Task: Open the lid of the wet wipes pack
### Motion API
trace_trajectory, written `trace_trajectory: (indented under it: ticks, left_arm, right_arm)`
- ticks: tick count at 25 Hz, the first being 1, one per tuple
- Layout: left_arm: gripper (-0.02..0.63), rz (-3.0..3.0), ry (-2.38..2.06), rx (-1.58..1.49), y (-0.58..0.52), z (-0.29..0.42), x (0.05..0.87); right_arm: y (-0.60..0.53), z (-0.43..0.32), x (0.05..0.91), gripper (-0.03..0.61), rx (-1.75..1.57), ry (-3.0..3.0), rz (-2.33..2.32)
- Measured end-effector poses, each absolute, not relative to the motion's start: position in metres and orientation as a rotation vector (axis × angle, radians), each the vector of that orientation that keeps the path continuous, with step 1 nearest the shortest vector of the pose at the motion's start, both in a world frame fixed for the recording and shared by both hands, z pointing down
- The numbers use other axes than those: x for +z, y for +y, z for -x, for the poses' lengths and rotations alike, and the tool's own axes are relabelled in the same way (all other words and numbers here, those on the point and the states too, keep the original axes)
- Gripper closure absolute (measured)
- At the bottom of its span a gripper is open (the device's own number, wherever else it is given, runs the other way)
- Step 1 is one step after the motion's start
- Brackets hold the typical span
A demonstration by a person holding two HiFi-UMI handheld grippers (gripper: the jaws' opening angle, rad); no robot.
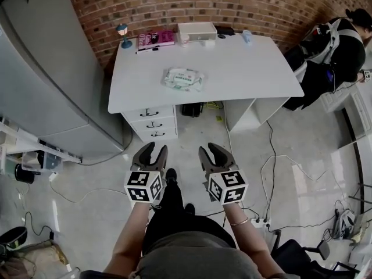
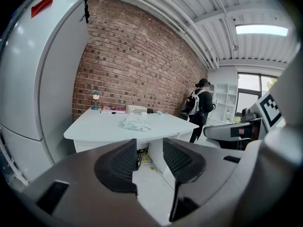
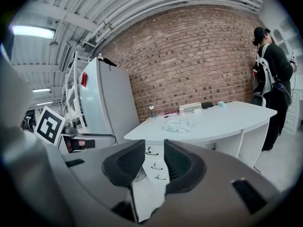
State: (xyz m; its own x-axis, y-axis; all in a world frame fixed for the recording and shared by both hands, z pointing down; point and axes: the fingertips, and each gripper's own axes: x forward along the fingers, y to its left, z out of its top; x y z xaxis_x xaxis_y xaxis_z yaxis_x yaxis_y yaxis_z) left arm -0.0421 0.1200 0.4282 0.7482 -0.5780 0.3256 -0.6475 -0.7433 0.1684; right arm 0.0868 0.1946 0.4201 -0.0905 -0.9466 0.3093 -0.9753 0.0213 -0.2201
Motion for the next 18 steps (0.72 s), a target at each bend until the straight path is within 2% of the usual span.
trace_trajectory:
  ticks: [18]
  left_arm:
    - [0.44, -2.711, -0.835, 0.38, -0.035, -0.003, 0.432]
  right_arm:
    - [0.048, -0.118, 0.42, 0.463, 0.562, -2.081, -2.1]
